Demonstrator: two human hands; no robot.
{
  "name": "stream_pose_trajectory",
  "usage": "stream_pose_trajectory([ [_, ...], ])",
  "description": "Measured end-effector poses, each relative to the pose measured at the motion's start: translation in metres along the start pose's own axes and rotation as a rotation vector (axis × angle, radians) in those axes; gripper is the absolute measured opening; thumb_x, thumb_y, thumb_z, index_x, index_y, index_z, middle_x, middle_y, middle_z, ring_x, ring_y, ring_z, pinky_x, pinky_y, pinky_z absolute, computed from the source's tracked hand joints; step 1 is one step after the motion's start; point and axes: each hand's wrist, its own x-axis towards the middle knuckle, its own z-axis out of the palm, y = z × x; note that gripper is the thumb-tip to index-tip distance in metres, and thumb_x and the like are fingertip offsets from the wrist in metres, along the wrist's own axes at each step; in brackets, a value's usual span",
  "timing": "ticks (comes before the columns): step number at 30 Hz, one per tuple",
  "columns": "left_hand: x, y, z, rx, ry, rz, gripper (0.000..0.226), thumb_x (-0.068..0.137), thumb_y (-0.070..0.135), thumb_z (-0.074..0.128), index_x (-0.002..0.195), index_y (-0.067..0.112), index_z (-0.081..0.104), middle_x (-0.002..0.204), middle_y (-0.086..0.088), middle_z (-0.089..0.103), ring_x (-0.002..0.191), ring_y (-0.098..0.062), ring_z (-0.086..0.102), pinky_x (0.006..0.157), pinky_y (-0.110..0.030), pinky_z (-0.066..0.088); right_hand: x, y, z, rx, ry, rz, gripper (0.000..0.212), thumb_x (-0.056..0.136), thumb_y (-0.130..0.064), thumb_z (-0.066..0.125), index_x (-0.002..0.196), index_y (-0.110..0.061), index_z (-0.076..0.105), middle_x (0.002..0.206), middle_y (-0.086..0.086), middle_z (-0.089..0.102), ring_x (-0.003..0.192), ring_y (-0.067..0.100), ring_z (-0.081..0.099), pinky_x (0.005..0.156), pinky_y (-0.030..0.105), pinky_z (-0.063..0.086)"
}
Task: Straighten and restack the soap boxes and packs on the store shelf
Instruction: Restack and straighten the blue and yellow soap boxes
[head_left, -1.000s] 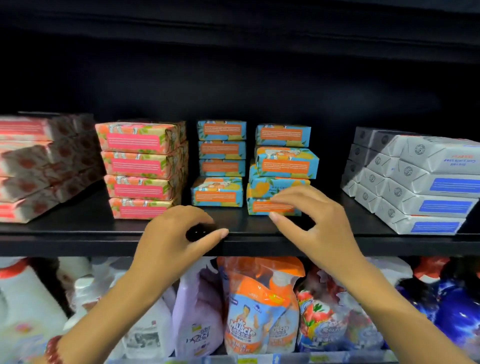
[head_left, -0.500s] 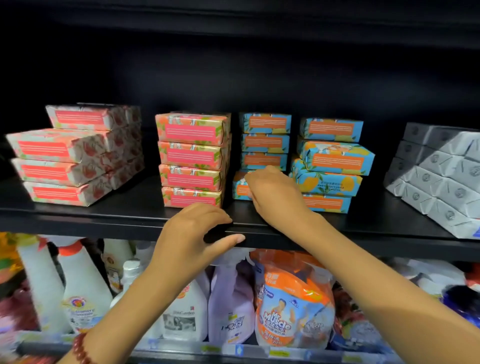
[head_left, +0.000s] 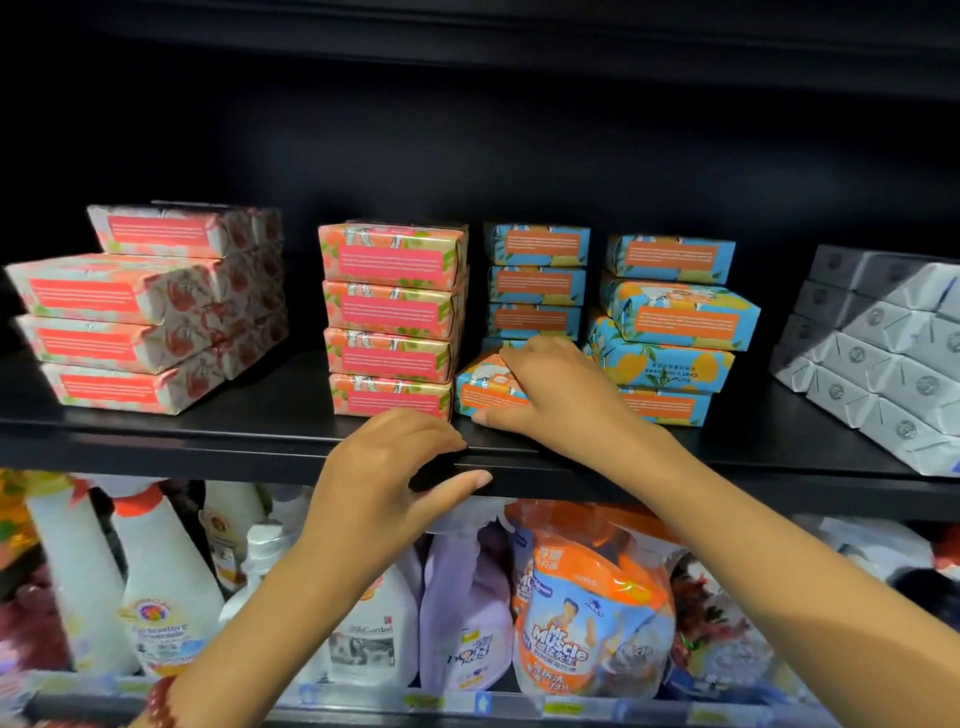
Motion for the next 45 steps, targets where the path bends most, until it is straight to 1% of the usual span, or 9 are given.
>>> stream_pose_trajectory([
  [5, -0.001, 0.0, 0.0, 0.006, 0.004, 0.009, 0.041, 0.078, 0.046, 0.061, 0.087, 0.009, 0.074, 0.088, 0.002, 0.071, 0.084, -0.014, 0.065, 0.076, -0.025, 0.048, -0.03, 0.008, -0.011, 0.185, 0.136, -0.012, 0.069, 0.078, -0.061, 0.057, 0.133, -0.021, 0.046, 0.122, -0.001, 0.05, 0.113, 0.015, 0.042, 0.087, 0.032, 0.041],
  [12, 0.021, 0.022, -0.002, -0.111, 0.128, 0.022, 0.034, 0.078, 0.04, 0.065, 0.093, 0.011, 0.073, 0.095, 0.004, 0.07, 0.091, -0.011, 0.063, 0.081, -0.028, 0.049, -0.087, 0.048, -0.04, 0.465, 0.254, 0.052, 0.081, 0.059, -0.07, 0.052, 0.128, -0.026, 0.054, 0.114, -0.015, 0.054, 0.106, 0.004, 0.049, 0.09, 0.024, 0.042],
  [16, 0.068, 0.04, 0.011, -0.083, 0.112, 0.067, 0.03, 0.079, 0.025, 0.073, 0.102, 0.006, 0.068, 0.104, -0.003, 0.068, 0.1, -0.018, 0.062, 0.088, -0.029, 0.046, -0.11, 0.075, -0.051, 0.478, 0.313, 0.097, 0.078, 0.058, -0.066, 0.056, 0.124, -0.026, 0.058, 0.113, -0.02, 0.054, 0.106, 0.002, 0.051, 0.088, 0.01, 0.037],
  [19, 0.101, 0.045, 0.027, -0.074, 0.087, 0.0, 0.044, 0.08, 0.016, 0.074, 0.121, 0.007, 0.059, 0.121, -0.006, 0.061, 0.116, -0.021, 0.054, 0.098, -0.029, 0.041, -0.123, 0.091, -0.057, 0.483, 0.336, 0.121, 0.06, 0.059, -0.064, 0.058, 0.115, -0.041, 0.055, 0.111, -0.022, 0.055, 0.099, -0.004, 0.051, 0.079, 0.003, 0.036],
  [22, 0.133, 0.042, 0.04, 0.032, 0.104, -0.043, 0.053, 0.083, 0.017, 0.07, 0.131, 0.008, 0.049, 0.126, -0.01, 0.055, 0.12, -0.024, 0.048, 0.097, -0.031, 0.038, -0.133, 0.102, -0.059, 0.529, 0.364, 0.125, 0.05, 0.06, -0.061, 0.06, 0.108, -0.05, 0.049, 0.106, -0.026, 0.055, 0.098, -0.01, 0.051, 0.074, 0.003, 0.038],
  [25, 0.162, 0.037, 0.046, 0.259, 0.054, -0.157, 0.045, 0.087, 0.017, 0.064, 0.126, 0.003, 0.049, 0.117, -0.018, 0.058, 0.11, -0.035, 0.052, 0.088, -0.04, 0.043, -0.138, 0.113, -0.057, 0.547, 0.391, 0.138, 0.057, 0.061, -0.059, 0.062, 0.114, -0.04, 0.054, 0.106, -0.026, 0.056, 0.097, -0.008, 0.053, 0.073, 0.002, 0.038],
  [30, 0.187, 0.022, 0.057, 0.481, -0.12, -0.123, 0.071, 0.09, 0.027, 0.059, 0.147, 0.006, 0.023, 0.151, -0.013, 0.029, 0.139, -0.029, 0.024, 0.115, -0.042, 0.013, -0.142, 0.123, -0.059, 0.599, 0.438, 0.15, 0.061, 0.059, -0.056, 0.064, 0.117, -0.039, 0.055, 0.109, -0.028, 0.055, 0.099, -0.012, 0.052, 0.073, -0.001, 0.037],
  [40, 0.18, 0.016, 0.063, 0.254, 0.147, -0.121, 0.051, 0.07, 0.018, 0.077, 0.116, 0.01, 0.056, 0.118, -0.01, 0.055, 0.113, -0.028, 0.043, 0.084, -0.031, 0.032, -0.138, 0.132, -0.061, 0.626, 0.525, 0.132, 0.064, 0.057, -0.055, 0.079, 0.113, -0.044, 0.052, 0.106, -0.033, 0.056, 0.097, -0.017, 0.051, 0.072, -0.002, 0.037],
  [45, 0.176, 0.019, 0.062, 0.389, 0.187, -0.04, 0.042, 0.076, 0.017, 0.073, 0.113, 0.008, 0.055, 0.113, -0.012, 0.056, 0.109, -0.032, 0.046, 0.092, -0.039, 0.036, -0.128, 0.136, -0.069, 0.604, 0.588, 0.095, 0.056, 0.063, -0.049, 0.067, 0.116, -0.039, 0.052, 0.104, -0.035, 0.054, 0.095, -0.02, 0.05, 0.071, -0.005, 0.036],
])
